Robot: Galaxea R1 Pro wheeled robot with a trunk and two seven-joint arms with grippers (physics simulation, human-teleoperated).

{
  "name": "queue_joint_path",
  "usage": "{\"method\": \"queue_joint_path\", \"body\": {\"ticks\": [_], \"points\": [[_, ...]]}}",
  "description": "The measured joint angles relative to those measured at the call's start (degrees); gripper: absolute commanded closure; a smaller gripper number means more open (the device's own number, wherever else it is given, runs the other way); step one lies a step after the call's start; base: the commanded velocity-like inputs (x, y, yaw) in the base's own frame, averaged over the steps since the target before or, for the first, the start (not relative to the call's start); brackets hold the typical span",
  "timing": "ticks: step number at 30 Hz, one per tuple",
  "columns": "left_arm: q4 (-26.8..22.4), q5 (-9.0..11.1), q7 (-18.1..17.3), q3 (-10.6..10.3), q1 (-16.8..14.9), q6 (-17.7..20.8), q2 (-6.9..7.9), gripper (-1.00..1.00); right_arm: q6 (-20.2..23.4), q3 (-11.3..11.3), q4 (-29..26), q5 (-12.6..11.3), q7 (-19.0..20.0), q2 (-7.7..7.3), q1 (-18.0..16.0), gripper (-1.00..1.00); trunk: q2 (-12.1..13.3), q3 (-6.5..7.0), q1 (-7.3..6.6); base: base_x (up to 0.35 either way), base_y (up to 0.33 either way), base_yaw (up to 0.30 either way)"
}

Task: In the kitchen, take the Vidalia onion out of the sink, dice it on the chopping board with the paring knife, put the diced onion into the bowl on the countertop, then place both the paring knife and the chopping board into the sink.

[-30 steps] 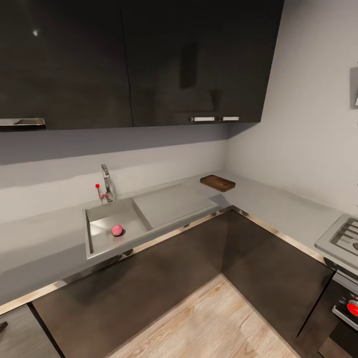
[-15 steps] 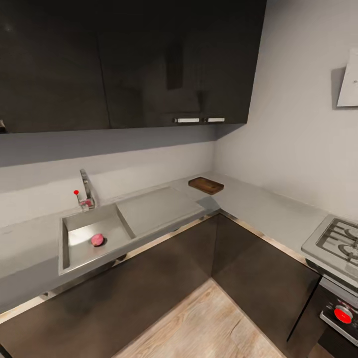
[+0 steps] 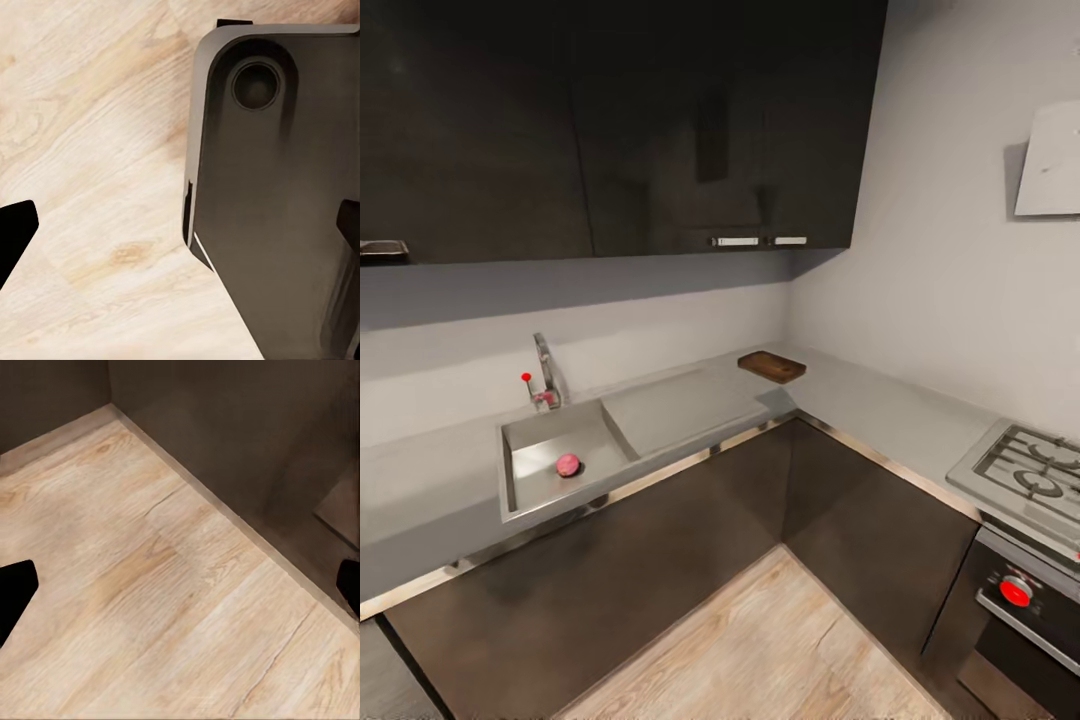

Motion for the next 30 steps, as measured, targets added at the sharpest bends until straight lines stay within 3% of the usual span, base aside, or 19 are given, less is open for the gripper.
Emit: {"method": "queue_joint_path", "body": {"ticks": [2,4,6,11,14,16,20,23,24,28,30], "points": [[0.01,0.0,0.0,-0.01,0.0,-0.03,0.01,-1.0,5.73,0.01,-7.27,0.05,-1.51,-0.01,0.0,-1.0,0.01,0.0,-0.01,-0.018,0.0,0.0],[0.0,0.01,0.0,-0.01,0.0,-0.03,-0.03,-1.0,15.33,0.05,-15.98,0.18,-4.31,-0.02,0.0,-1.0,0.01,0.0,-0.01,-0.008,0.0,0.0],[0.0,0.01,0.0,-0.02,-0.01,-0.03,-0.04,-1.0,21.44,0.05,-22.43,0.4,-6.5,-0.02,-0.03,-1.0,0.01,0.01,-0.01,-0.004,0.0,0.0],[0.0,0.01,0.0,-0.01,0.0,-0.03,-0.05,-1.0,32.69,0.12,-37.32,1.18,-10.27,-0.02,-1.22,-1.0,0.01,0.01,-0.01,-0.001,0.0,0.0],[-0.05,0.01,0.0,-0.01,0.0,-0.13,-0.05,-1.0,41.45,0.18,-43.67,1.95,-10.98,-0.02,-4.16,-1.0,0.01,0.01,-0.01,0.0,0.0,0.0],[-0.07,-0.01,0.0,-0.03,-0.01,-0.2,-0.05,-1.0,44.65,0.2,-44.73,2.14,-11.06,-0.02,-6.46,-1.0,0.01,0.0,-0.01,0.0,0.0,0.0],[-0.08,-0.06,0.0,-0.1,0.0,-0.35,-0.07,-1.0,53.66,0.27,-45.65,2.37,-11.0,0.13,-16.44,-1.0,0.02,0.01,-0.01,0.0,0.0,0.0],[-0.09,-0.08,0.0,-0.09,0.0,-0.37,-0.09,-1.0,57.76,0.5,-45.71,2.29,-10.89,1.88,-22.18,-1.0,0.01,0.01,-0.01,0.0,0.0,0.0],[-0.08,-0.06,0.01,-0.12,-0.02,-0.38,-0.08,-1.0,59.99,1.28,-45.73,2.24,-10.82,3.39,-25.06,-1.0,0.02,0.02,-0.01,0.0,0.0,0.0],[-0.09,-0.08,0.0,-0.1,-0.01,-0.38,-0.06,-1.0,62.98,4.15,-45.64,2.31,-10.82,5.03,-30.1,-1.0,0.01,0.01,-0.01,0.0,0.0,0.0],[-0.09,-0.07,0.0,-0.11,-0.01,-0.38,-0.12,-1.0,66.06,5.89,-45.46,2.27,-10.85,7.46,-33.93,-1.0,0.01,0.01,-0.01,0.0,0.0,0.0]]}}
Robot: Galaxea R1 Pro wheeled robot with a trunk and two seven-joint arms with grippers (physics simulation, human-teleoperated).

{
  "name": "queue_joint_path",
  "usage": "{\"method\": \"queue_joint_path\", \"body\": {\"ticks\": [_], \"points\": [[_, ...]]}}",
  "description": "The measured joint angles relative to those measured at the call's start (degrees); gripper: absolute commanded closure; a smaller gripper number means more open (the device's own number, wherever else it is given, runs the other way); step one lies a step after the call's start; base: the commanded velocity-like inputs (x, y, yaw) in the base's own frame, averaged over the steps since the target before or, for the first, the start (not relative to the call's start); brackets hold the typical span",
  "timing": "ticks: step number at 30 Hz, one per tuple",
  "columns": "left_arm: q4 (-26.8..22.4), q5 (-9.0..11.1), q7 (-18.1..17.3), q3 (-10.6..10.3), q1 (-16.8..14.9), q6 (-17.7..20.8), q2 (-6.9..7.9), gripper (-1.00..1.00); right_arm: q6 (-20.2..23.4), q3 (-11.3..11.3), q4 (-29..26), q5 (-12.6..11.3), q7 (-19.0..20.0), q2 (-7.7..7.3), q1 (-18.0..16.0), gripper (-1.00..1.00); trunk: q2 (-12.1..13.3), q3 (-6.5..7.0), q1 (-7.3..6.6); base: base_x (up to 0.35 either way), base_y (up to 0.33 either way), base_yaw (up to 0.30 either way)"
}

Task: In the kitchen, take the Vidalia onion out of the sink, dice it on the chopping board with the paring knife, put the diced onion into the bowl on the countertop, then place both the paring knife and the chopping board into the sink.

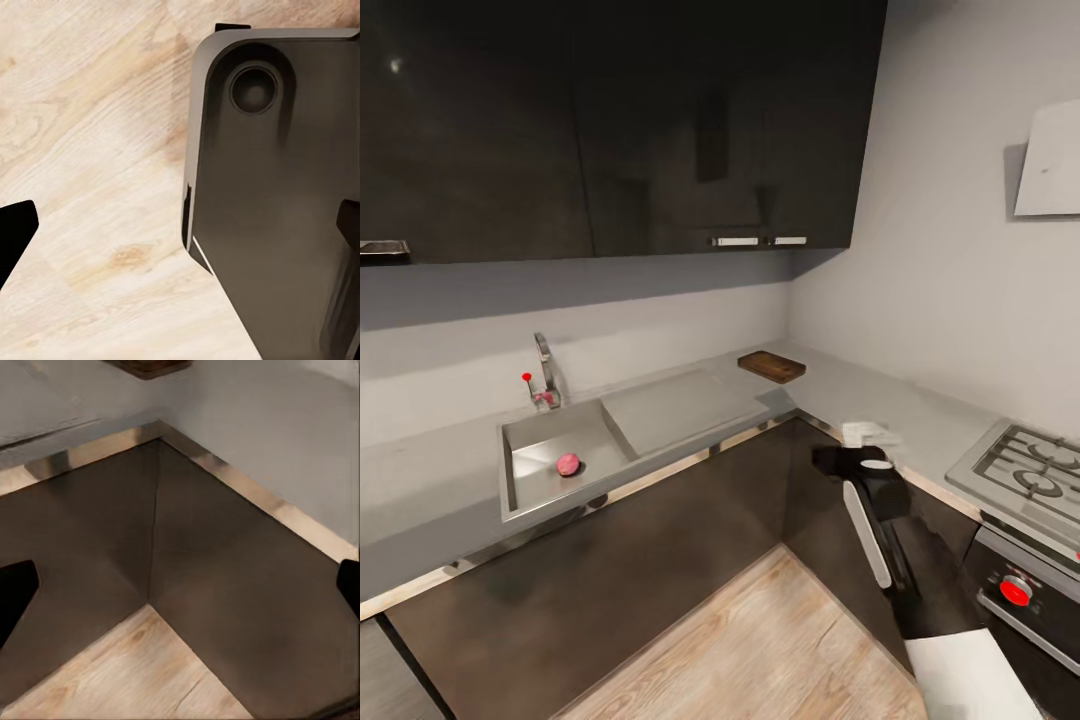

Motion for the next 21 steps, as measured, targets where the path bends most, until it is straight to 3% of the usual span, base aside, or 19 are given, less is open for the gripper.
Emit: {"method": "queue_joint_path", "body": {"ticks": [5,13,17,20,21], "points": [[0.0,-0.01,0.0,0.02,0.0,-0.03,-0.02,-1.0,3.94,0.54,0.15,0.18,-0.08,3.05,-6.07,-1.0,0.0,0.0,0.0,0.0,0.0,0.0],[-0.02,-0.02,-0.01,0.03,0.01,-0.08,-1.19,-1.0,7.59,0.61,4.31,0.21,-0.13,3.68,-18.38,-1.0,0.0,0.0,0.0,0.0,0.0,0.0],[-0.05,-0.02,0.0,0.02,0.0,-0.09,-1.74,-1.0,7.86,0.59,12.69,0.31,-0.06,3.56,-26.4,-1.0,0.0,0.0,0.0,0.0,0.0,0.0],[-0.07,-0.01,0.0,0.02,0.01,-0.09,-2.11,-1.0,6.82,0.52,25.9,0.41,-0.05,3.5,-36.4,-1.0,0.0,0.01,0.0,0.0,0.0,0.0],[-0.08,-0.02,-0.01,0.03,0.01,-0.09,-2.13,-1.0,6.49,0.5,27.6,0.35,-0.04,3.5,-37.73,-1.0,0.0,0.0,0.0,0.0,0.0,0.0]]}}
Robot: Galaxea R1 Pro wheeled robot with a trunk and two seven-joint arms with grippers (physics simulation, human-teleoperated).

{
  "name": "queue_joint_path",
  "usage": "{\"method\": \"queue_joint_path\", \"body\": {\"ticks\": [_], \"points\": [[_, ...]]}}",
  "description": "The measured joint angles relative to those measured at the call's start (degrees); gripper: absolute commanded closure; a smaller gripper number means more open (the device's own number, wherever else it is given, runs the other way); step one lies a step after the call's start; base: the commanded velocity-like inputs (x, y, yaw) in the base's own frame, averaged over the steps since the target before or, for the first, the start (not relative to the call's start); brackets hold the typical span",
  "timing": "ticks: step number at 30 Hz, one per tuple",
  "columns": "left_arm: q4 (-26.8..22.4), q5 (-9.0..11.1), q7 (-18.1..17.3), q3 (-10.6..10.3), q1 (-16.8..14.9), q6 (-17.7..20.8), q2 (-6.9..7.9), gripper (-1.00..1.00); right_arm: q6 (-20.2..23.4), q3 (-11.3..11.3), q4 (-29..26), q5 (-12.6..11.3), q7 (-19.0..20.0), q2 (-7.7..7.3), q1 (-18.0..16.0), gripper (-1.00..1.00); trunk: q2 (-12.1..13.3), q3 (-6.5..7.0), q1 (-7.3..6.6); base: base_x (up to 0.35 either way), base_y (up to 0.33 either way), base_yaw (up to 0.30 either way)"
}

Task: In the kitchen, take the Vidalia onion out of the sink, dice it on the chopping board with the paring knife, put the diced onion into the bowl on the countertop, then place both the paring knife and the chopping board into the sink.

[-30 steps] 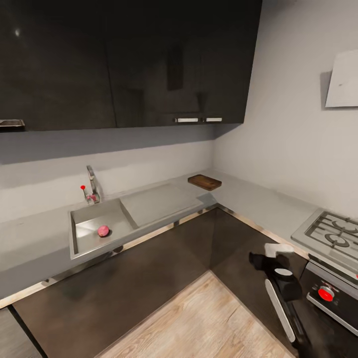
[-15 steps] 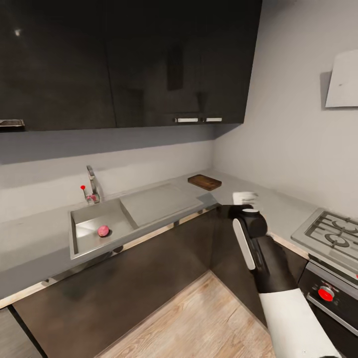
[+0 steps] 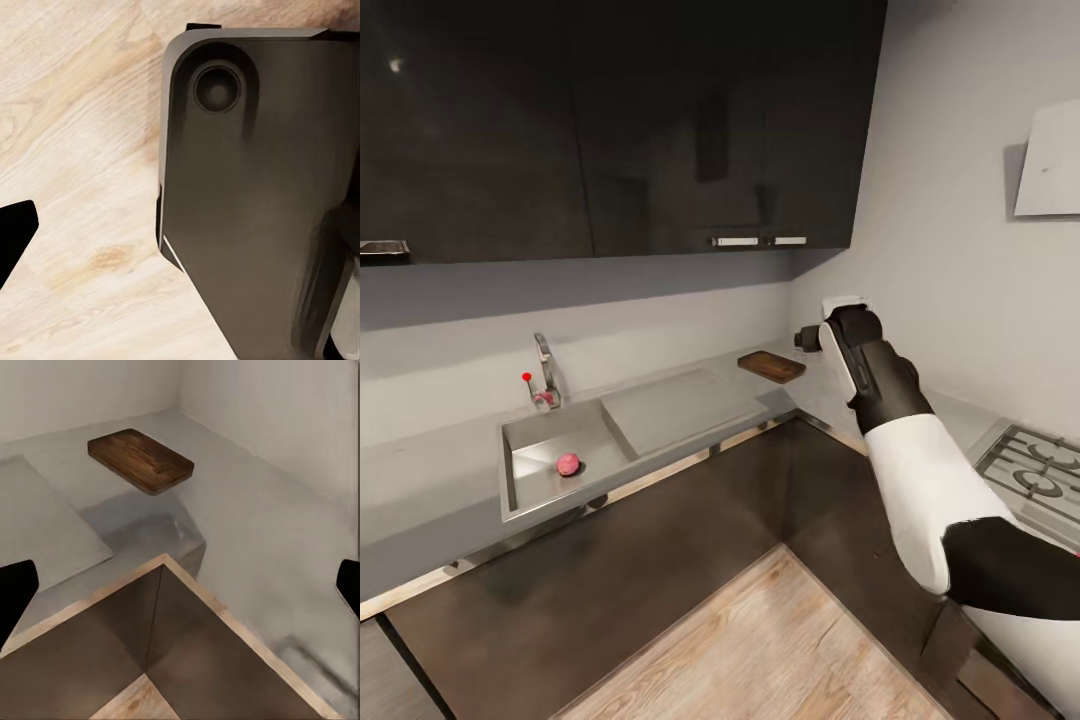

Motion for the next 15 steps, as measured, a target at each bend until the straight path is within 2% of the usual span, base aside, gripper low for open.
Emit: {"method": "queue_joint_path", "body": {"ticks": [3,8,11,15], "points": [[0.0,0.05,0.0,0.0,0.0,0.0,-0.06,-1.0,-2.48,-0.05,7.97,-0.03,0.0,-0.04,-4.39,-1.0,0.01,0.0,0.0,0.0,0.0,0.0],[-0.01,0.08,0.0,0.12,0.0,0.0,-0.02,-1.0,-8.65,-0.21,18.73,-0.19,0.0,-0.1,-7.78,-1.0,0.01,-0.01,0.0,0.0,0.0,0.0],[0.04,0.1,0.0,0.16,0.0,0.0,0.06,-1.0,-10.38,-0.32,21.66,-0.32,0.02,-0.04,-8.14,-1.0,0.0,-0.01,0.0,0.0,0.0,0.0],[0.07,0.12,0.0,0.17,0.0,0.0,0.1,-1.0,-11.12,-0.31,22.5,-0.47,0.2,0.27,-8.26,-1.0,0.0,0.0,0.0,0.0,0.0,0.0]]}}
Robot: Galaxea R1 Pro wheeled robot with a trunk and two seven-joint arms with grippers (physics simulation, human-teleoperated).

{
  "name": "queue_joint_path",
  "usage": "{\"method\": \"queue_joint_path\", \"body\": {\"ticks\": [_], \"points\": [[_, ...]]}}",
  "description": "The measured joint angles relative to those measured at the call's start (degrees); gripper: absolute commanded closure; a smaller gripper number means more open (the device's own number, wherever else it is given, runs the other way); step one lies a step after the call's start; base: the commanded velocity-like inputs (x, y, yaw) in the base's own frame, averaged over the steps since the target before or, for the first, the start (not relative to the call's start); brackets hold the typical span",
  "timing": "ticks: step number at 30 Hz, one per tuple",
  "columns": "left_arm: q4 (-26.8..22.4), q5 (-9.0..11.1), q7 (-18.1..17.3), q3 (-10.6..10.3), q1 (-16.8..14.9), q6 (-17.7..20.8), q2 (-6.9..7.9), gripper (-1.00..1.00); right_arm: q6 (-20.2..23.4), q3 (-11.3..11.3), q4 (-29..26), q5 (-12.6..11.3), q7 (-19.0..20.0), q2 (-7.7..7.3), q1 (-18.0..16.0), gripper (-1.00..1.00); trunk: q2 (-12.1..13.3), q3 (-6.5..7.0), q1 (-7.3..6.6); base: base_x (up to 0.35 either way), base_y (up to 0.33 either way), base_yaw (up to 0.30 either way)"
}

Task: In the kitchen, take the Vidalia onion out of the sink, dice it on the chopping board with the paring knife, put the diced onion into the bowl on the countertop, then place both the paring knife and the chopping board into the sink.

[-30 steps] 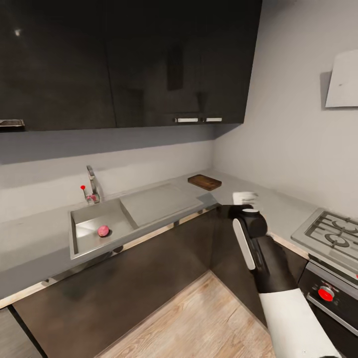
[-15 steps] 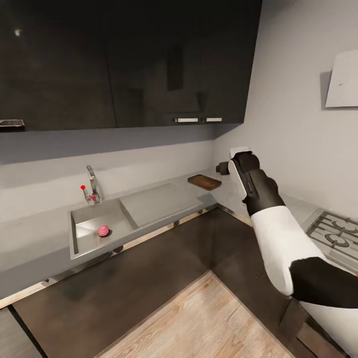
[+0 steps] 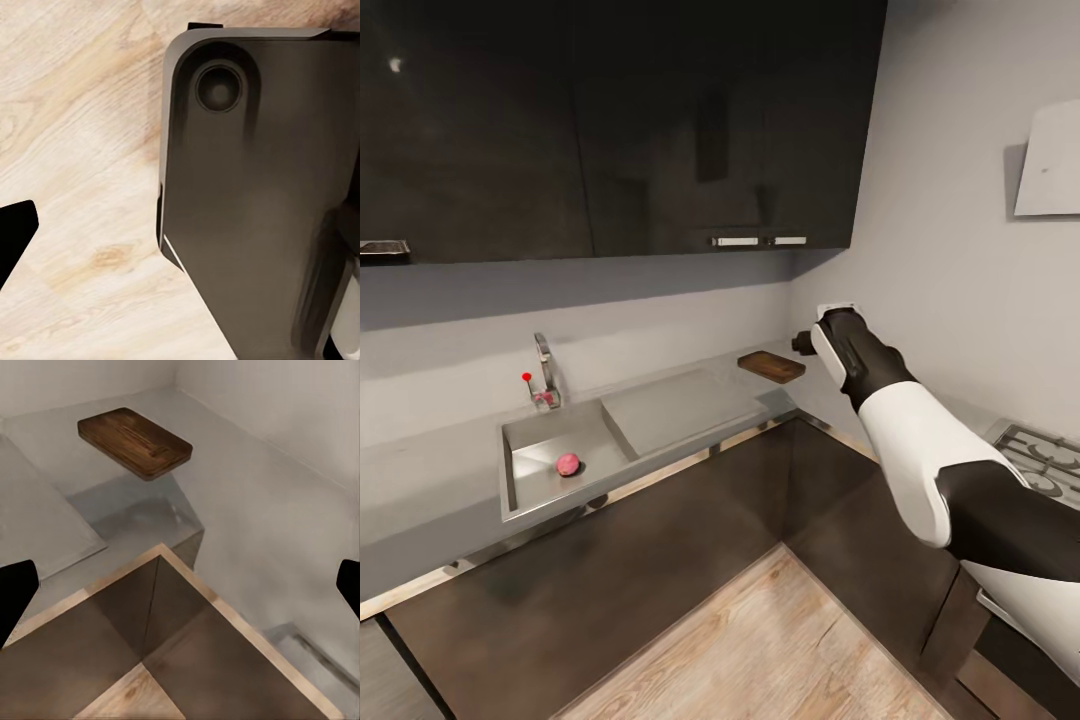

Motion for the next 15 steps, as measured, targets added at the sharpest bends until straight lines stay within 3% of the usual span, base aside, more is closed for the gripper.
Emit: {"method": "queue_joint_path", "body": {"ticks": [15], "points": [[0.01,0.05,0.0,-0.05,0.0,0.15,0.09,-1.0,-0.14,0.03,-0.21,-0.02,-0.1,-0.01,-0.02,-1.0,0.0,0.0,0.0,0.0,0.0,0.0]]}}
